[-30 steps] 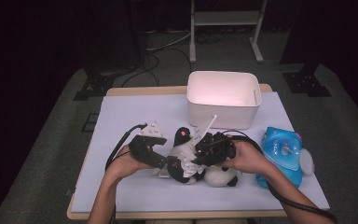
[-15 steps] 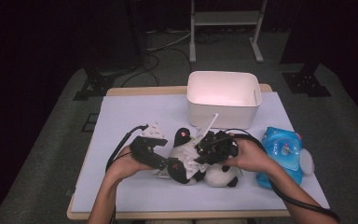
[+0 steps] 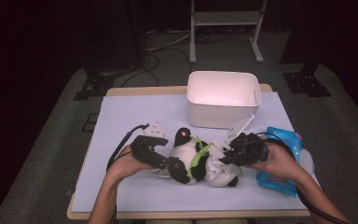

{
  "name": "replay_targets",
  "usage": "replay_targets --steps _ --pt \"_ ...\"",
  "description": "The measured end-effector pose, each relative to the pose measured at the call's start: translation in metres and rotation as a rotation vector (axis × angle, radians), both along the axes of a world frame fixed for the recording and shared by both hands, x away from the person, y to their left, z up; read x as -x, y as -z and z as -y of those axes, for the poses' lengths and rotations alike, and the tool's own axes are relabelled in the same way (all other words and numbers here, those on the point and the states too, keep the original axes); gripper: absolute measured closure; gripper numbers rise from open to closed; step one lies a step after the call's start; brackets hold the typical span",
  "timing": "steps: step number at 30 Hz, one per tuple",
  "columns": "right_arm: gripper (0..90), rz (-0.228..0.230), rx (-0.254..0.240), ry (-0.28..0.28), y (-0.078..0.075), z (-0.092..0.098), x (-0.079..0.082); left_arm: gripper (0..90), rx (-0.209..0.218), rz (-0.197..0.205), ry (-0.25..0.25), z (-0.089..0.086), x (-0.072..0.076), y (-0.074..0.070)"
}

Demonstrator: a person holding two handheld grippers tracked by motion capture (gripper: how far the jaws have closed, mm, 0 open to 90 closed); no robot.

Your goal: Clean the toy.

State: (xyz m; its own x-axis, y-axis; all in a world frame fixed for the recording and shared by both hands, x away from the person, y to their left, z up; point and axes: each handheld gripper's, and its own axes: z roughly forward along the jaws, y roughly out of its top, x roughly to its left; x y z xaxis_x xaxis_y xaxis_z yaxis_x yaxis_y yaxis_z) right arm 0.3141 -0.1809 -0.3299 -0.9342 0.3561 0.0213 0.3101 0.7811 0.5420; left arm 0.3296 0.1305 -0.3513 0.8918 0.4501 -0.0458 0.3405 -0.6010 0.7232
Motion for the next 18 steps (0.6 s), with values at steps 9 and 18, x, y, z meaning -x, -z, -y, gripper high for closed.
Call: replay_targets --steps 9,18 --pt "79.1 -0.031 -0.032 0.092 0.02 0.042 -0.001 21.5 -0.035 0.001 0.005 0.007 -0.004 -0.008" --pt "79.0 -0.077 -0.015 0.137 0.048 0.063 0.001 20.6 -0.048 -0.014 0.023 0.021 -0.01 -0.01"
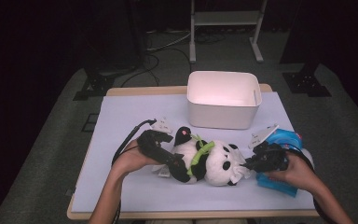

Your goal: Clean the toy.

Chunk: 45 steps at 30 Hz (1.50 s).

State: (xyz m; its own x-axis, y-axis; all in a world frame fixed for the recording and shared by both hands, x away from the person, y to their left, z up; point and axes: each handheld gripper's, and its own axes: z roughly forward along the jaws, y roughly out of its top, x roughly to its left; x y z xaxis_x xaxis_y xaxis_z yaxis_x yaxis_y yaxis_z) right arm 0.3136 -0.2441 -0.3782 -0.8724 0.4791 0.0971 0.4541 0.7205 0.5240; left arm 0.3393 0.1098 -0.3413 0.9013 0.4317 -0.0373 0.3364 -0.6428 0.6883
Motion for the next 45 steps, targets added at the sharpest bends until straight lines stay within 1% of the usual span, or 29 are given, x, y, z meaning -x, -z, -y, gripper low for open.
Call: replay_targets --steps 3,6,7,8,10,11,14,16,17,18,19,20,21,25,27,30,32,36,39,41,42,45 --pt "79.0 0.001 -0.005 0.0 0.001 0.002 -0.001 20.7 -0.01 -0.002 0.005 0.004 -0.001 -0.001" --pt "79.0 0.009 -0.005 0.009 -0.004 0.002 -0.004 20.6 -0.009 -0.005 0.008 0.006 -0.002 0.0" --pt "79.0 0.012 -0.006 0.005 -0.005 0.002 -0.006 20.6 -0.015 -0.006 0.012 0.007 -0.002 -0.001" --pt "78.9 0.01 -0.003 0.011 -0.007 0.001 -0.008 20.7 -0.01 -0.008 0.012 0.008 -0.002 0.0" --pt "78.9 0.021 -0.003 0.008 -0.013 -0.002 -0.016 20.7 -0.012 -0.013 0.013 0.008 -0.002 0.001" --pt "78.9 0.021 -0.003 0.008 -0.013 -0.002 -0.016 20.7 -0.01 -0.015 0.012 0.008 -0.002 0.002" --pt "78.9 0.026 -0.007 0.002 -0.019 -0.007 -0.026 20.7 -0.01 -0.02 0.015 0.008 -0.002 0.003" --pt "79.0 0.029 -0.015 0.001 -0.026 -0.014 -0.036 20.7 -0.01 -0.02 0.016 0.009 -0.003 0.004" --pt "79.0 0.029 -0.015 0.001 -0.026 -0.014 -0.036 20.7 -0.01 -0.02 0.016 0.009 -0.003 0.004" --pt "78.9 0.027 -0.015 -0.003 -0.03 -0.02 -0.042 20.7 -0.007 -0.021 0.016 0.009 -0.003 0.004" --pt "78.9 0.027 -0.015 -0.003 -0.03 -0.02 -0.042 20.7 -0.005 -0.022 0.016 0.01 -0.003 0.005" --pt "79.0 0.029 -0.016 -0.013 -0.032 -0.026 -0.048 20.6 -0.002 -0.024 0.017 0.009 -0.003 0.005" --pt "79.0 0.029 -0.016 -0.013 -0.032 -0.026 -0.048 20.6 -0.001 -0.026 0.018 0.009 -0.004 0.005" --pt "79.0 0.03 -0.022 -0.027 -0.033 -0.038 -0.056 20.2 0.007 -0.031 0.012 0.008 -0.004 0.005" --pt "79.0 0.027 -0.019 -0.033 -0.033 -0.044 -0.057 19.9 0.002 -0.031 0.011 0.007 -0.005 0.005" --pt "79.1 0.03 -0.02 -0.045 -0.034 -0.044 -0.054 19.5 0.007 -0.033 0.003 0.005 -0.006 0.005" --pt "79.1 0.027 -0.026 -0.047 -0.034 -0.043 -0.05 18.8 0.009 -0.033 -0.003 0.004 -0.006 0.005" --pt "79.1 0.04 -0.039 -0.065 -0.034 -0.041 -0.042 17.9 0.008 -0.039 -0.014 0.003 -0.008 0.005" --pt "79.1 0.043 -0.045 -0.066 -0.034 -0.041 -0.036 17.3 0.009 -0.04 -0.015 0.003 -0.009 0.004" --pt "79.1 0.049 -0.048 -0.076 -0.034 -0.04 -0.033 17.3 0.017 -0.044 -0.024 0.003 -0.01 0.004" --pt "79.1 0.052 -0.05 -0.078 -0.034 -0.04 -0.03 17.3 0.018 -0.051 -0.019 0.003 -0.011 0.004" --pt "79.1 0.055 -0.049 -0.087 -0.035 -0.041 -0.028 17.3 0.015 -0.06 -0.012 0.004 -0.013 0.004"
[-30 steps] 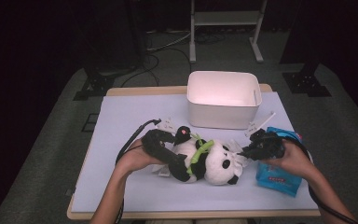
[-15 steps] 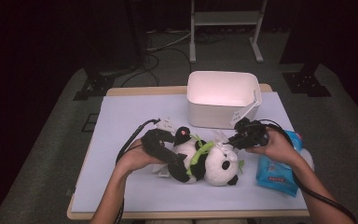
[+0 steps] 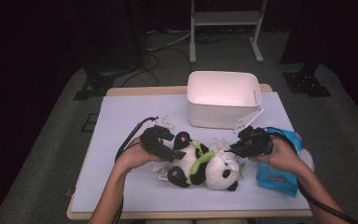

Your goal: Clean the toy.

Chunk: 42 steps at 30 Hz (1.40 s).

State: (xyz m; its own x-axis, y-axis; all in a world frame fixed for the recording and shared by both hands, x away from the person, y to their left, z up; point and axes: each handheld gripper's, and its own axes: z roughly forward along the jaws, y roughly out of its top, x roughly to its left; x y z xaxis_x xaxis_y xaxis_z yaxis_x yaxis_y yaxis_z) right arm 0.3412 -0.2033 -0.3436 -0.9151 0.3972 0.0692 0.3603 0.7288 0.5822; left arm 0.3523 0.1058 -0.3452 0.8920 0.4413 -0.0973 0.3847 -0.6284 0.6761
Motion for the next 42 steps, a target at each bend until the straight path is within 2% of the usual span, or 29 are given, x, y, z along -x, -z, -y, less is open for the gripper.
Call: replay_targets --steps 4,8,10,17,24,27,29,34,37,40,41,42 --pt "79.2 0.002 0.004 -0.004 -0.001 -0.001 0.005 17.1 0.003 -0.035 0.019 0.004 -0.005 0.003" --pt "79.3 0.007 0.001 -0.017 -0.001 -0.002 0.008 12.8 -0.005 -0.072 0.034 0.008 -0.011 0.009" --pt "79.4 0.007 -0.002 -0.02 -0.001 -0.002 0.01 10.7 -0.001 -0.102 0.05 0.01 -0.013 0.012" --pt "79.7 0.01 0.009 -0.034 -0.001 -0.005 0.017 8.5 0.019 -0.161 0.107 0.013 -0.018 0.019" --pt "79.8 0.013 0.02 -0.044 -0.002 -0.007 0.02 4.5 0.031 -0.192 0.149 0.02 -0.021 0.027" --pt "79.8 0.012 0.021 -0.042 -0.002 -0.007 0.019 6.4 0.044 -0.212 0.157 0.022 -0.026 0.032" --pt "79.8 0.013 0.02 -0.041 -0.001 -0.007 0.019 9.4 0.046 -0.212 0.155 0.022 -0.026 0.032" --pt "79.7 0.015 0.011 -0.029 -0.001 -0.004 0.015 28.3 0.047 -0.182 0.152 0.021 -0.025 0.029" --pt "79.7 0.018 0.005 -0.026 -0.002 -0.003 0.013 30.9 0.054 -0.166 0.148 0.02 -0.026 0.026" --pt "79.6 0.014 -0.002 -0.02 -0.004 -0.001 0.008 32.1 0.055 -0.118 0.155 0.022 -0.027 0.021" --pt "79.6 0.014 -0.002 -0.02 -0.004 -0.001 0.008 32.2 0.055 -0.118 0.155 0.022 -0.027 0.021" --pt "79.6 0.012 -0.006 -0.015 -0.006 0.0 0.006 32.2 0.057 -0.1 0.155 0.022 -0.028 0.018"
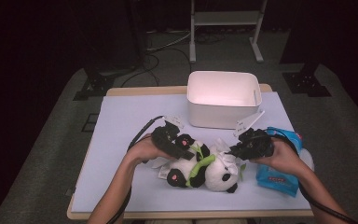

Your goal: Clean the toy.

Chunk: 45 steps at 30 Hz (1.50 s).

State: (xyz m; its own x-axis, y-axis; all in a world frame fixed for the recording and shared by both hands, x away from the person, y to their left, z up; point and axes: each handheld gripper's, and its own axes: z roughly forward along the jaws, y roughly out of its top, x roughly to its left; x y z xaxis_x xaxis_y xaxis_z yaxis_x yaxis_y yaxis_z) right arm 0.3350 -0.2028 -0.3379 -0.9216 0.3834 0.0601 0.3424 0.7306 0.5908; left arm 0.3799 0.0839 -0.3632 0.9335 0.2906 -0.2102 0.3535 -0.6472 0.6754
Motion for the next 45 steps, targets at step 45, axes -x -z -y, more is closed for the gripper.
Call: replay_targets --steps 45 --pt "79.3 0.006 -0.023 -0.061 -0.006 -0.034 -0.009 10.3 0.015 0.079 -0.026 -0.031 0.017 -0.034"
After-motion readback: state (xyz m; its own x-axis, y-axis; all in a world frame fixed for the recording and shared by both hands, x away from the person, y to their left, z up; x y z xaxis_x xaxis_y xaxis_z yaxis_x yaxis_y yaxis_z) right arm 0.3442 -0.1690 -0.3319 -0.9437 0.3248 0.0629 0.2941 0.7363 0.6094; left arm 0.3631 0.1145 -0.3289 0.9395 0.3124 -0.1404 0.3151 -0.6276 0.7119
